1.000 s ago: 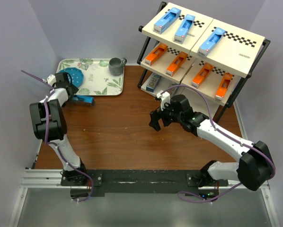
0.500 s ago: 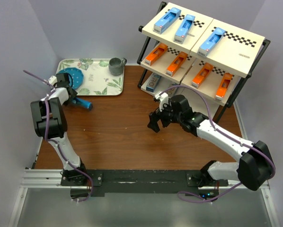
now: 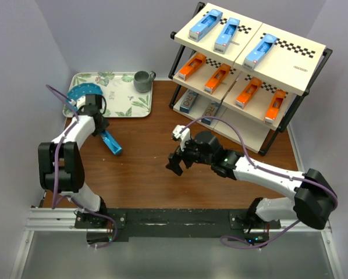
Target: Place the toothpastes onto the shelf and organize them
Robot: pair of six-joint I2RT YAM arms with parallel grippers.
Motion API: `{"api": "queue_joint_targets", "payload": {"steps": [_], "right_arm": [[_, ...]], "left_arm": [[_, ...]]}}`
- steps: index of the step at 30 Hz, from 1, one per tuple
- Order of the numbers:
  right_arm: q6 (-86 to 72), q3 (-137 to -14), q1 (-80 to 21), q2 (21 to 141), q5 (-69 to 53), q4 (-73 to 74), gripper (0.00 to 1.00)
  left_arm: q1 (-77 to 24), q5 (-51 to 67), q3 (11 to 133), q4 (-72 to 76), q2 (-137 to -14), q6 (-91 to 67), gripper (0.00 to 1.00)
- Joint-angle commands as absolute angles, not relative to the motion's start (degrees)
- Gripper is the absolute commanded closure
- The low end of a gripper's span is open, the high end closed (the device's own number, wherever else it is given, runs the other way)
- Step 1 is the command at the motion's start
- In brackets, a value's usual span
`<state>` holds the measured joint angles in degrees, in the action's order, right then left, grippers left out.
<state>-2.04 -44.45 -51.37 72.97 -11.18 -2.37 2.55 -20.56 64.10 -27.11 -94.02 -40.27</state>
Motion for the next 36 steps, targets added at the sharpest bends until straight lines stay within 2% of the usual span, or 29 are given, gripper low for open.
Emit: {"api": "queue_joint_targets", "payload": {"steps": [1, 9, 16, 24, 29, 33, 36], "right_arm": [[-5.97, -44.30, -58.51, 77.24, -1.60, -16.16, 0.02], [-10.19, -44.82, -69.95, 89.71, 14.05, -31.10, 0.02], [-9.76, -51.94, -72.77, 102.19, 20.47, -37.09, 0.02], [-6.42, -57.56, -75.06, 109.59, 30.84, -41.92, 0.03], [-4.57, -60.72, -76.20, 113.37, 35.24, -42.01, 0.13], [-3.43, -62.75, -76.81, 115.48, 37.44, -40.61, 0.35], [-3.08, -63.98, -77.25, 116.63, 37.44, -39.03, 0.39]], "left_arm": [[-1.21, -15.39, 57.32, -28.65, -87.72, -46.21, 0.65], [-9.66, -14.06, 52.91, -31.37, -80.25, -53.43, 0.67], [-11.69, -14.33, 52.56, -33.75, -77.35, -53.97, 0.67], [-12.66, -13.72, 51.07, -34.63, -75.32, -54.05, 0.67], [-12.83, -12.83, 49.83, -34.54, -73.92, -54.05, 0.67], [-12.75, -13.01, 49.22, -34.63, -73.13, -53.26, 0.67], [-12.83, -12.83, 49.04, -34.63, -73.04, -53.00, 0.67]]}}
